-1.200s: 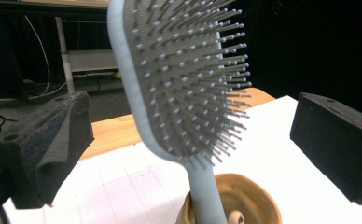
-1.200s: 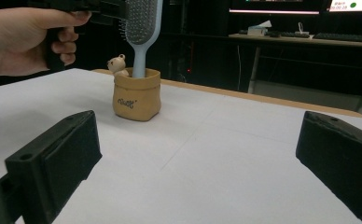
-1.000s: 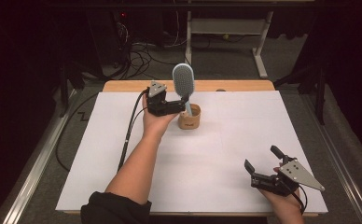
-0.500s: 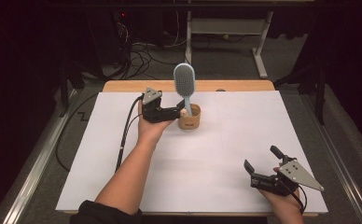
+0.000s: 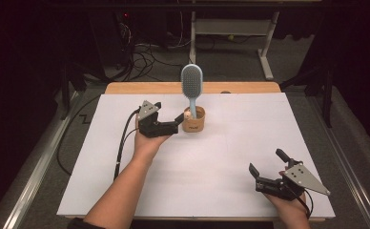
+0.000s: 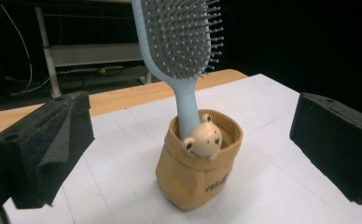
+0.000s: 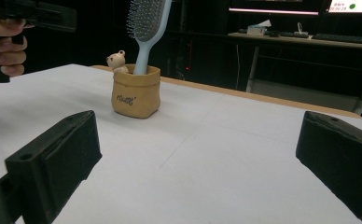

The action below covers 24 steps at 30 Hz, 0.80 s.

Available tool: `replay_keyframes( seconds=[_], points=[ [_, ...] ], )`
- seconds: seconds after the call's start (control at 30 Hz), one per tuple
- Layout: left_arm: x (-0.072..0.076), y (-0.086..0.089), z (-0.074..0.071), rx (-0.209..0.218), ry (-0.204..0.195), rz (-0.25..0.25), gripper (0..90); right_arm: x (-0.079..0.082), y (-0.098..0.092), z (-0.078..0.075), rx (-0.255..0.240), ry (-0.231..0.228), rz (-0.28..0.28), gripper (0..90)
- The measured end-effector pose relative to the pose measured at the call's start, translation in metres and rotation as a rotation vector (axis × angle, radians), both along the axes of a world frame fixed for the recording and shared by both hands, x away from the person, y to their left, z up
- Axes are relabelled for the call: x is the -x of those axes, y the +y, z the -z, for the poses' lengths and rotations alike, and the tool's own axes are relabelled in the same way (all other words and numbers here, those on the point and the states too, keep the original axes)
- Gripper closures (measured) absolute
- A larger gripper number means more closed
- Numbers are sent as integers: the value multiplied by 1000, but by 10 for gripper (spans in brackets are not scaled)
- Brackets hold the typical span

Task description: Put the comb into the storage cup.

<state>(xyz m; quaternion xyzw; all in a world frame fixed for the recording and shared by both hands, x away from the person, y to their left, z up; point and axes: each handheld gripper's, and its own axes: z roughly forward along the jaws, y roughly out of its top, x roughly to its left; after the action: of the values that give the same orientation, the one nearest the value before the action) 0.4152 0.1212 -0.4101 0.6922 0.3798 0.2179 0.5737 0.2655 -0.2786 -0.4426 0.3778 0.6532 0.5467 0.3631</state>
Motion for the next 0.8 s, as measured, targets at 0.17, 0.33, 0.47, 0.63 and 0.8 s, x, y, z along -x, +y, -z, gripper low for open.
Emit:
replay_keyframes(
  seconds=[0.17, 0.33, 0.47, 0.63, 0.8],
  points=[
    [10, 10, 7, 2, 5, 4, 5, 0, 0, 0, 0, 1, 2, 3],
    [23, 19, 13, -9, 5, 16, 6, 0, 0, 0, 0, 1, 6, 3],
    [36, 26, 15, -8, -2, 30, 6, 0, 0, 0, 0, 3, 7, 3],
    [55, 38, 17, 2, -15, 45, 6, 0, -1, 0, 0, 1, 10, 3],
    [73, 54, 18, 12, -27, 43, 6, 0, -3, 0, -2, 2, 16, 3]
  ],
)
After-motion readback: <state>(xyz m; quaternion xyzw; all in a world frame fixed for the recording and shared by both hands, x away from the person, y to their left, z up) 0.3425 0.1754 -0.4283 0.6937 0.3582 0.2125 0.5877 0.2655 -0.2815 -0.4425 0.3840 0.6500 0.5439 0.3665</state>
